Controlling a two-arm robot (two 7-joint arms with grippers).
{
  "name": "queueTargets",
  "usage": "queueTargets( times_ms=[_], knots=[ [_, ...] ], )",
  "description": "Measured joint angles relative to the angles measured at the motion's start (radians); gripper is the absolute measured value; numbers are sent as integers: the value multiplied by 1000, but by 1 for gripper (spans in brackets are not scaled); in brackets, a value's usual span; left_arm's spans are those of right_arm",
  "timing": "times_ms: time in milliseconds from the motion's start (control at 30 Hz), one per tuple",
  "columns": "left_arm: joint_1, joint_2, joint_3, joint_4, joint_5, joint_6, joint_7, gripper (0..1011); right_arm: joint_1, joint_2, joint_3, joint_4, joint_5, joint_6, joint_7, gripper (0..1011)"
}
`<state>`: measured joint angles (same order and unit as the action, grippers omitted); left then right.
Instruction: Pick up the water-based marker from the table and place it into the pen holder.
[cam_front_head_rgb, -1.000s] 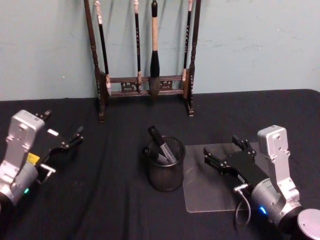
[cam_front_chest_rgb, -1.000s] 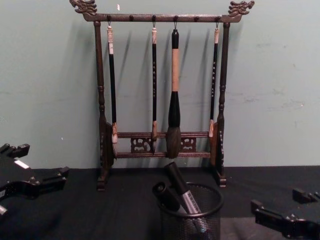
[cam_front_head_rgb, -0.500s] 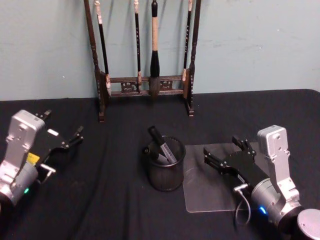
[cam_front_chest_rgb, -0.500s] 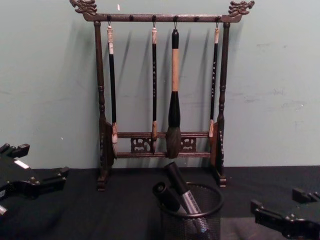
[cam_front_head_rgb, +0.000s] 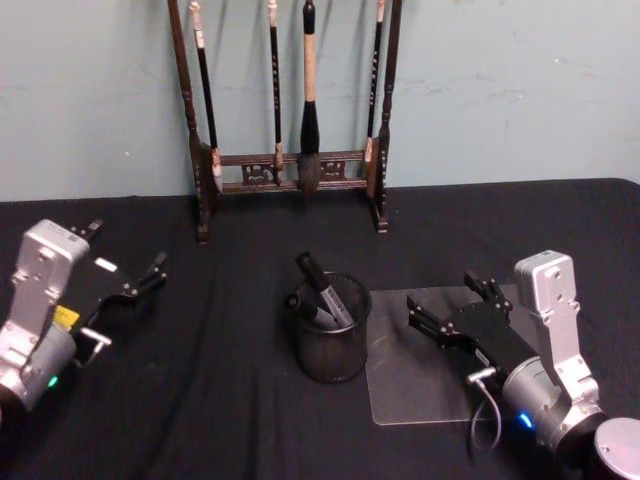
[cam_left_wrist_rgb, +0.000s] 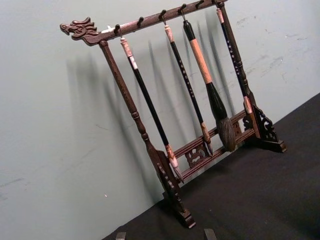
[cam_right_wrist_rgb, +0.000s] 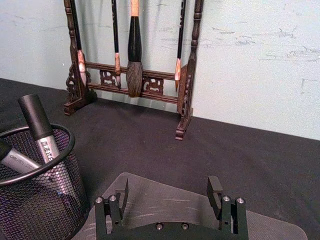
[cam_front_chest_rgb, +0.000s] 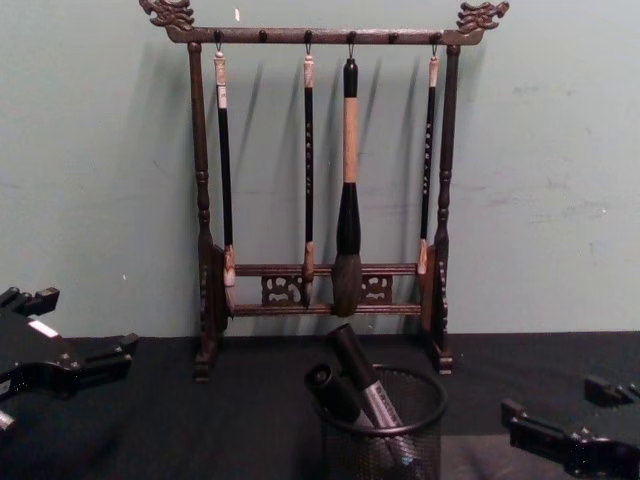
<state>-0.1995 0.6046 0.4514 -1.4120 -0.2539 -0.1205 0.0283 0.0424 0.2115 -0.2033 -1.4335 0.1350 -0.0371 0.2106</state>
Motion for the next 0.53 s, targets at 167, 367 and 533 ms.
queueTargets(
  times_ms=[167, 367, 533],
  knots=[
    [0, 0, 0, 0, 0, 0, 0, 1009, 0, 0, 0, 0, 0, 0, 0, 1002],
    [0, 0, 0, 0, 0, 0, 0, 1009, 0, 0, 0, 0, 0, 0, 0, 1003],
    [0, 0, 0, 0, 0, 0, 0, 1009, 0, 0, 0, 0, 0, 0, 0, 1003]
  ],
)
